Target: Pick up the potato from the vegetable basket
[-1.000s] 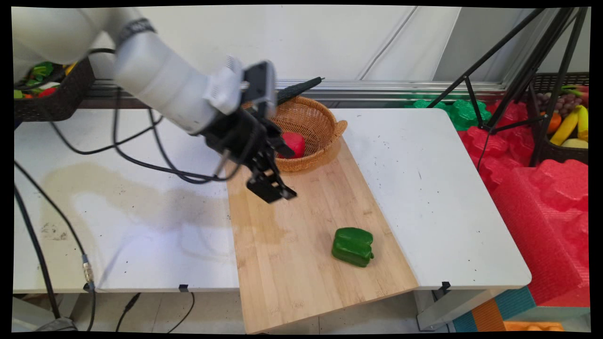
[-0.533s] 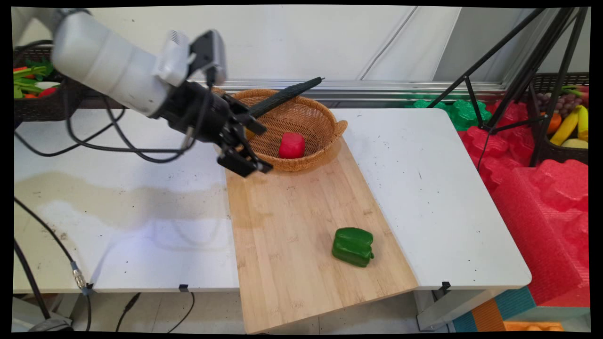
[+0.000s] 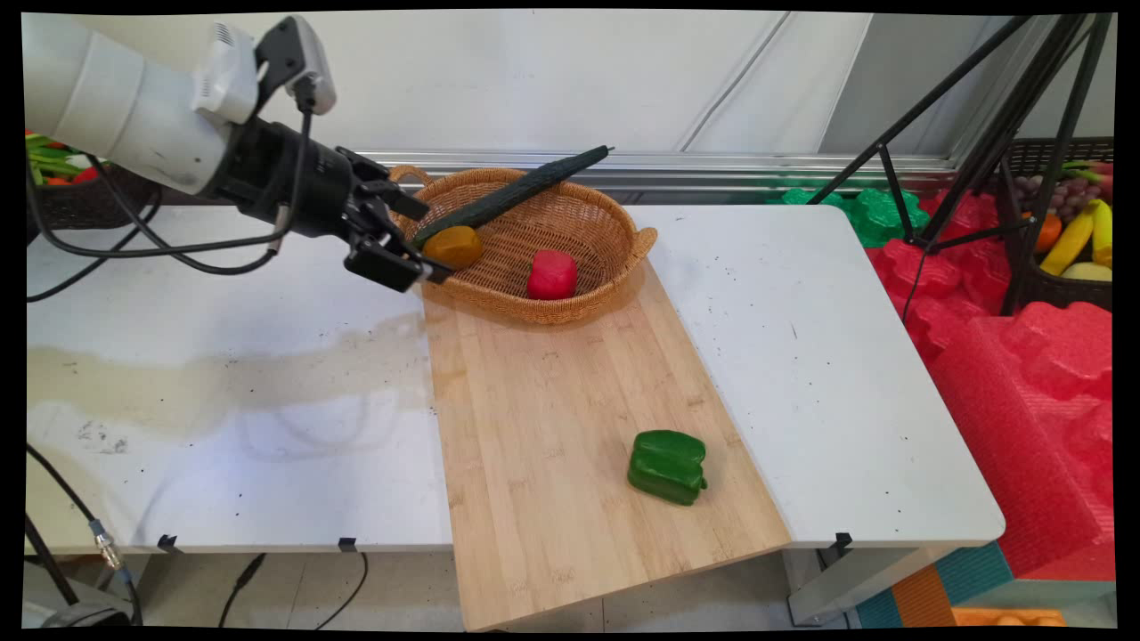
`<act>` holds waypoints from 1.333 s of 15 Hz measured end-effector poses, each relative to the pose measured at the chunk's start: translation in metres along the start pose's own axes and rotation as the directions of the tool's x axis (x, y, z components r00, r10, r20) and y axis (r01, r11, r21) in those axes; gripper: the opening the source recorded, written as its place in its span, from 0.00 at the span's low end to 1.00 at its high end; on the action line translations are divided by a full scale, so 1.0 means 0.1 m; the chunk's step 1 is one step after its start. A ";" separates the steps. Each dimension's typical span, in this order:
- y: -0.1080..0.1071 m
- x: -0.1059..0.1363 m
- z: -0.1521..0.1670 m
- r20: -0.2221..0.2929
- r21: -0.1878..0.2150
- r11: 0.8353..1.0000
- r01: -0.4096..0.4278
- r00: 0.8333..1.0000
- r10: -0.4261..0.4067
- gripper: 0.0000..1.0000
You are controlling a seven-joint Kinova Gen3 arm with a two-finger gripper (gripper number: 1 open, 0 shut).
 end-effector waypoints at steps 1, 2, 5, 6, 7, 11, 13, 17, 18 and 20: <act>-0.02 -0.02 -0.04 0.002 0.011 1.000 0.009 1.000 -0.009 1.00; -0.04 -0.04 -0.08 0.003 0.023 1.000 0.017 1.000 -0.018 1.00; -0.08 -0.06 -0.15 0.010 0.048 0.998 0.034 0.999 -0.035 1.00; -0.09 -0.06 -0.17 0.013 0.053 0.998 0.037 0.999 -0.038 1.00; -0.11 -0.05 -0.19 0.019 0.064 0.997 0.041 0.999 -0.042 1.00; -0.20 0.03 -0.24 0.061 0.134 0.989 0.060 0.996 -0.069 1.00; -0.25 0.09 -0.22 0.085 0.170 0.983 0.065 0.993 -0.080 1.00; -0.32 0.27 -0.11 0.126 0.239 0.969 0.067 0.987 -0.099 1.00; -0.33 0.32 -0.06 0.136 0.257 0.964 0.069 0.985 -0.107 1.00; -0.35 0.40 0.04 0.159 0.293 0.953 0.073 0.979 -0.124 1.00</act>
